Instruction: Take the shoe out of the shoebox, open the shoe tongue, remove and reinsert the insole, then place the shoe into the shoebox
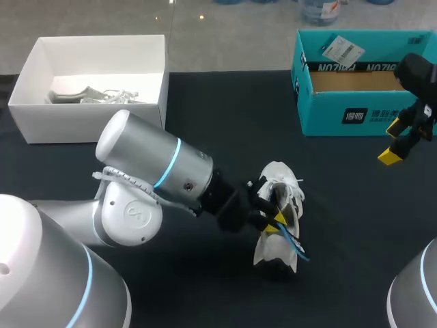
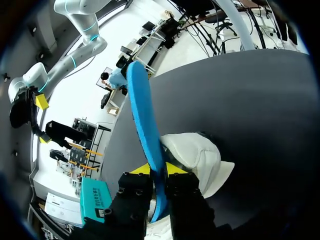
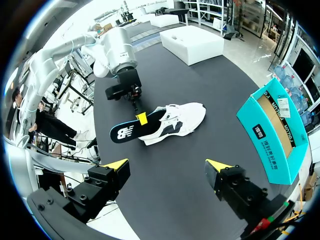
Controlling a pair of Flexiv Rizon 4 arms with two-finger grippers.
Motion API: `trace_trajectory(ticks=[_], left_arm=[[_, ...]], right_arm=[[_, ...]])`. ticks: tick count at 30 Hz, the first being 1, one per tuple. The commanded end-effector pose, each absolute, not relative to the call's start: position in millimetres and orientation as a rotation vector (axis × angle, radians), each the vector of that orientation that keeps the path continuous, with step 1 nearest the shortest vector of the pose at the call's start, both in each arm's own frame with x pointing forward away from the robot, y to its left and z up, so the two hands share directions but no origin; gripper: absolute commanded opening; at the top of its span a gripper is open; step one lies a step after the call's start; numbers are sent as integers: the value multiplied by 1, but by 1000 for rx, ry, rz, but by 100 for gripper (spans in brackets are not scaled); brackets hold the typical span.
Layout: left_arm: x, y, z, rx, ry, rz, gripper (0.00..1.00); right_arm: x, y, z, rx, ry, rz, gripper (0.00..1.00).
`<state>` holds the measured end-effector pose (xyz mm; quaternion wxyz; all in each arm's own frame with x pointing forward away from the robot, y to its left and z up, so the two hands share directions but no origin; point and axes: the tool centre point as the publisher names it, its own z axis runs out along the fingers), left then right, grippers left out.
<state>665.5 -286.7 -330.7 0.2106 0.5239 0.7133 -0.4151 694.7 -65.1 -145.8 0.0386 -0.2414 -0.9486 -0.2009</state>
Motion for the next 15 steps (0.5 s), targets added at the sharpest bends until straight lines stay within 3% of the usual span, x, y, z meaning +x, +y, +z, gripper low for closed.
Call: trace_trajectory(ticks=[1, 15], left_arm=[[670, -287, -336, 1459, 1994, -1149, 0], [685, -276, -356, 1451, 2030, -1120, 0]], right_arm=[[697, -64, -146, -739, -2907, -609, 100], [697, -64, -146, -739, -2907, -609, 100]])
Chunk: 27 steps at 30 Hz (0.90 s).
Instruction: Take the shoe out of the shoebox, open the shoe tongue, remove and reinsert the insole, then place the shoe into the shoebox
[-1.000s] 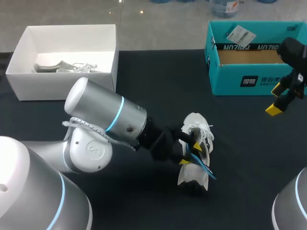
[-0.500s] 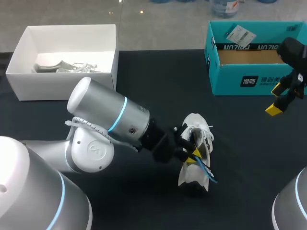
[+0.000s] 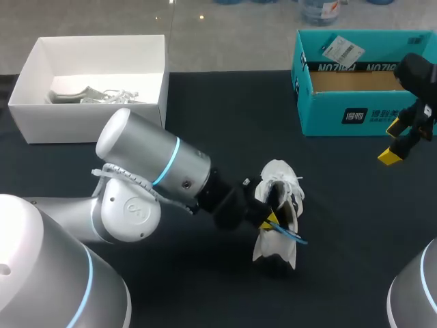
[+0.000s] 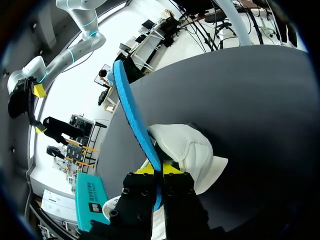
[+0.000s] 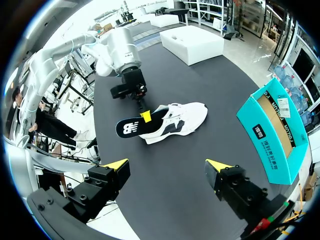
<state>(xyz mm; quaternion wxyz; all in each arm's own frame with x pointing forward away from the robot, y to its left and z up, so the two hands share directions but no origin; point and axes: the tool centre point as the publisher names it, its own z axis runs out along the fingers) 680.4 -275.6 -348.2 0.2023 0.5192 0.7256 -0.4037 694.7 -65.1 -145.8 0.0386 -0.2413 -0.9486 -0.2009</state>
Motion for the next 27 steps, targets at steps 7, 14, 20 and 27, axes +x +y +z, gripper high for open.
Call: trace_trajectory(ticks=[7, 14, 20, 27], left_arm=[[684, -275, -346, 1427, 2010, -1139, 0], [681, -273, -330, 1400, 1978, -1167, 0], [676, -272, -319, 1392, 1954, -1185, 0], [664, -278, -298, 1385, 1902, -1236, 0]], right_arm=[[697, -64, -146, -739, -2907, -609, 100], [697, -64, -146, -739, -2907, -609, 100], [697, -64, -146, -739, -2907, -609, 100], [697, -64, -146, -739, -2907, -609, 100]])
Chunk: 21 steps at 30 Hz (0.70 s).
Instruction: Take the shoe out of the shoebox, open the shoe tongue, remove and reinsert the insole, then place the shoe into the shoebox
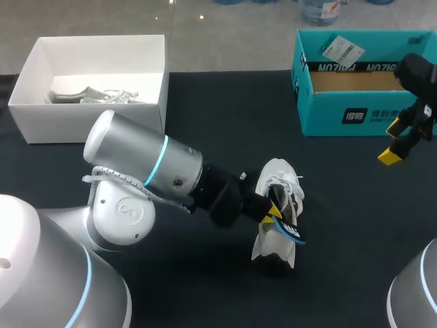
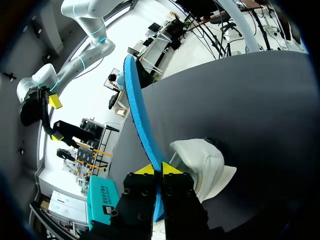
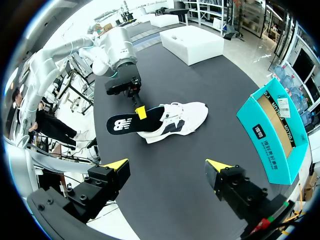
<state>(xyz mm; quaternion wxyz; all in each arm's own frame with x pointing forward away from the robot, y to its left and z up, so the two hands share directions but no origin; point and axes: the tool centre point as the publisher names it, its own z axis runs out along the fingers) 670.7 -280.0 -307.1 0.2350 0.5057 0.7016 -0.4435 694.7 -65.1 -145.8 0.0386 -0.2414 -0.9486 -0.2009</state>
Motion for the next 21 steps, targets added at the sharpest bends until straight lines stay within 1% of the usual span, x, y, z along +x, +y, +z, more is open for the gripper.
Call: trace_trajectory(ticks=[1, 11, 21], left_arm=[[661, -279, -295, 1384, 1892, -1247, 0], [642, -283, -271, 1385, 1825, -1316, 0], [634, -278, -284, 1403, 1840, -1313, 0]], right_arm=[[697, -64, -146, -739, -2907, -609, 100], [697, -64, -146, -739, -2907, -609, 100], [697, -64, -146, -739, -2907, -609, 100]])
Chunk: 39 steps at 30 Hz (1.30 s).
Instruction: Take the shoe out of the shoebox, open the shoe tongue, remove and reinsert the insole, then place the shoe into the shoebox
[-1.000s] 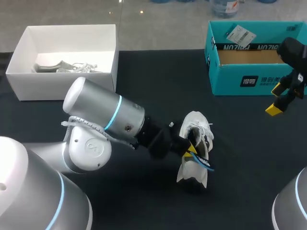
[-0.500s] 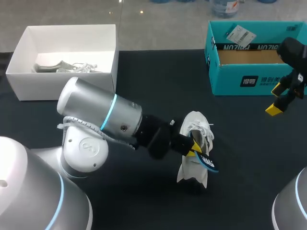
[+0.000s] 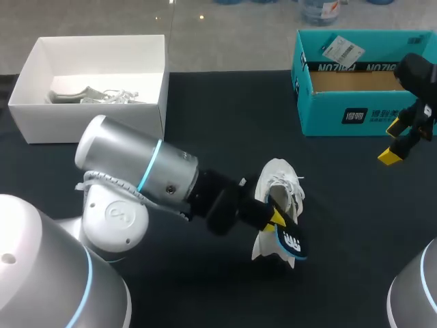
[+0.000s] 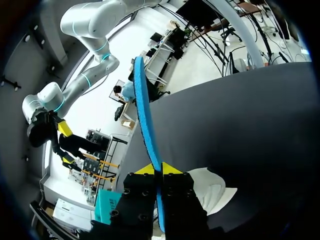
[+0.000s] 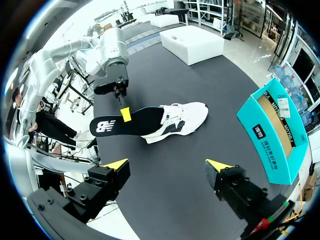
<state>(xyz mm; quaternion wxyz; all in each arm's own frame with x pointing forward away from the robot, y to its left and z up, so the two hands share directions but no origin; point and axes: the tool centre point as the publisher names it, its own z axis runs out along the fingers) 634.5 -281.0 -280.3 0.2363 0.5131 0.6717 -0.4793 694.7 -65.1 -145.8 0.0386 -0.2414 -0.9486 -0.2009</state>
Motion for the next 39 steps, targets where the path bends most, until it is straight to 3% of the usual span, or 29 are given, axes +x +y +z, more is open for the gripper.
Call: trace_trajectory(ticks=[1, 4, 10, 24, 25, 29, 39], left_arm=[[635, -277, -284, 1403, 1842, -1311, 3], [637, -275, -286, 1403, 1847, -1301, 17], [645, -273, -288, 1406, 1851, -1280, 18], [666, -281, -297, 1438, 1862, -1218, 8], [665, -282, -296, 1443, 1859, -1222, 9], [658, -287, -294, 1465, 1846, -1235, 37], [666, -281, -297, 1473, 1860, -1225, 35]], right_arm=[[697, -64, -146, -739, -2907, -609, 100], [697, -64, -146, -739, -2907, -609, 100], [697, -64, -146, -739, -2907, -609, 100], [697, -64, -146, -739, -2907, -609, 100], [697, -64, -146, -739, -2907, -609, 100], [697, -64, -146, -739, -2907, -609, 100], [697, -64, -146, -739, -2907, -609, 100]])
